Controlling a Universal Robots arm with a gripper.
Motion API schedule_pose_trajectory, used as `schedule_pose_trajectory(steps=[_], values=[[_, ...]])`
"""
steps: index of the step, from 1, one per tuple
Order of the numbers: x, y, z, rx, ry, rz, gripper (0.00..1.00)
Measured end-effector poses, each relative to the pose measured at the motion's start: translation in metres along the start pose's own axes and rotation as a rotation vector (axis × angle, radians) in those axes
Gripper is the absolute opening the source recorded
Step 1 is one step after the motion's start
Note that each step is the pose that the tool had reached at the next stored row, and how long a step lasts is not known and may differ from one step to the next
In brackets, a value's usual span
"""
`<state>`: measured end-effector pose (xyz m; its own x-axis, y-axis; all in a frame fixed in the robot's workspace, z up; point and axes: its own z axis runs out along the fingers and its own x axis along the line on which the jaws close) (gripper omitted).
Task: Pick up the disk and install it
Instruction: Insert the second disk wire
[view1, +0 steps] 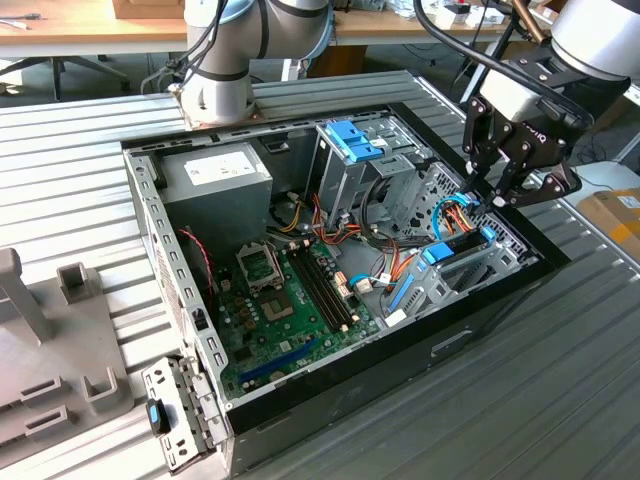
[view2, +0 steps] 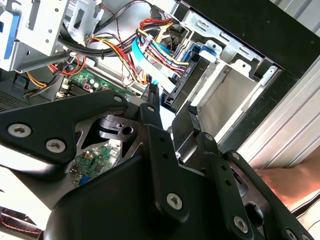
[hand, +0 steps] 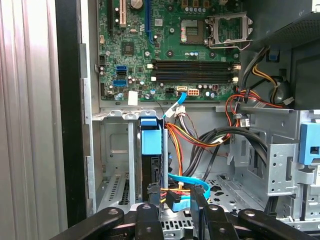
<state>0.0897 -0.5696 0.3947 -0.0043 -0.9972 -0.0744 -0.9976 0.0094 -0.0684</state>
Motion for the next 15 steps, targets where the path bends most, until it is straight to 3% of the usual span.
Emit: schedule_pose_trajectory(steps=[12, 15], values=[[0.0001, 0.0002, 0.0026, 0.0000, 0.0000, 0.000, 0.38], [-0.0025, 0.0002, 0.0029, 0.0000, -0.0001, 0.000, 0.38]])
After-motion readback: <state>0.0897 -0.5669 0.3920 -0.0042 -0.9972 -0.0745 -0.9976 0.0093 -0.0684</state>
